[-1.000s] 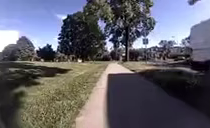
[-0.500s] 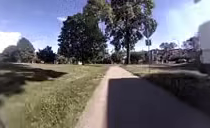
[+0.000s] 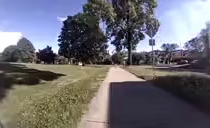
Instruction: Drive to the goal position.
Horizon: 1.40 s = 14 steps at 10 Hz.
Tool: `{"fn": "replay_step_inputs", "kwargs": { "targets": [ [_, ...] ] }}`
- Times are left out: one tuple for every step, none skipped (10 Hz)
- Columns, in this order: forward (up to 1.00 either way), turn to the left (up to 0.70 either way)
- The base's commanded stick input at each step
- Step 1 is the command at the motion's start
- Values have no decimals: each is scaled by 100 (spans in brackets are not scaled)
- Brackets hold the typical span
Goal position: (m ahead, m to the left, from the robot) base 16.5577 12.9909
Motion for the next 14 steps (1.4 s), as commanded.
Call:
{"fn": "replay_step_inputs", "kwargs": {
  "targets": [
    [100,0],
    [100,0],
    [100,0],
    [100,0],
    [100,-3],
    [100,-35],
    [100,-37],
    [100,-29],
    [100,-22],
    [100,-20],
    [100,-21],
    [100,-21],
    [100,-20],
    [100,-21]
  ]
}}
